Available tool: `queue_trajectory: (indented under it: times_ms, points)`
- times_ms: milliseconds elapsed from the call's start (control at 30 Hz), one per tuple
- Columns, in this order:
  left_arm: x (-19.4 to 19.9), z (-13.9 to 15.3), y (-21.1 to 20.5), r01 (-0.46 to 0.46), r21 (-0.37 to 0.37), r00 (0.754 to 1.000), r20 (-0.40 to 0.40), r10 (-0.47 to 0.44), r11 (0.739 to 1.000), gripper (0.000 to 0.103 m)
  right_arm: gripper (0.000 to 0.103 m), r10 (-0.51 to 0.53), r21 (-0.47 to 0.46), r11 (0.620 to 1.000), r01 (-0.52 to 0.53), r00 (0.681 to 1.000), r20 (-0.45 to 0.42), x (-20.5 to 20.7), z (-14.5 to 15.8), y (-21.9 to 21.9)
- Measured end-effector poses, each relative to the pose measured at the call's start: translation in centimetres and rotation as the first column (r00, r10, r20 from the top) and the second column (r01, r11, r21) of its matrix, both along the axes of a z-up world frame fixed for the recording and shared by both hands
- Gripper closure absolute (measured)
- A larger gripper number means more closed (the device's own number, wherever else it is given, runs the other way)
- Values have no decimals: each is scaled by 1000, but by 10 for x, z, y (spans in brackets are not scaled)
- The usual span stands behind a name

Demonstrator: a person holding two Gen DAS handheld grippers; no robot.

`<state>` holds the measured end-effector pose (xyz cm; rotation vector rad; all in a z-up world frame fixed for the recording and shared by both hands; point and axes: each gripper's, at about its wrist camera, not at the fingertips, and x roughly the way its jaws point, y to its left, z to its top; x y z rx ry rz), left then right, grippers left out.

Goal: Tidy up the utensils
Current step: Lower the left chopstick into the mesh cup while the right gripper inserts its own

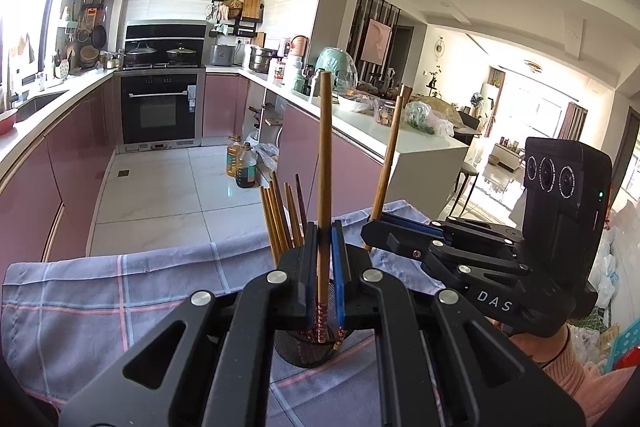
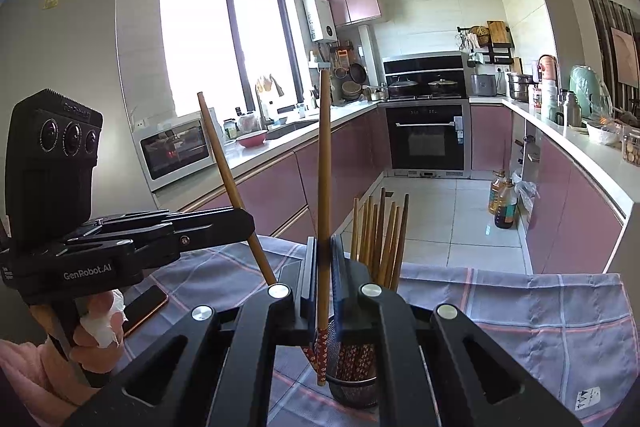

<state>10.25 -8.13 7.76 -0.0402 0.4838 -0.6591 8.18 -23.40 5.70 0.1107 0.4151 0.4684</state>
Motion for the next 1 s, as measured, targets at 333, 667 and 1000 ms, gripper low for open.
queue_trajectory:
  times_ms: [333, 667, 1000]
  points:
    - [2, -1, 1, -1, -2, 1000, -4, 1, 1000, 95, 97, -15, 10, 1000, 15, 1000, 4, 6, 0, 0]
    - [6, -2, 1, -4, 10, 1000, -11, 4, 1000, 96, 97, -33, 14, 999, 33, 999, 2, 12, 0, 0]
    - [14, 2, -4, -6, 14, 1000, -23, 6, 1000, 96, 97, -49, 11, 999, 49, 999, -14, 17, -5, -2]
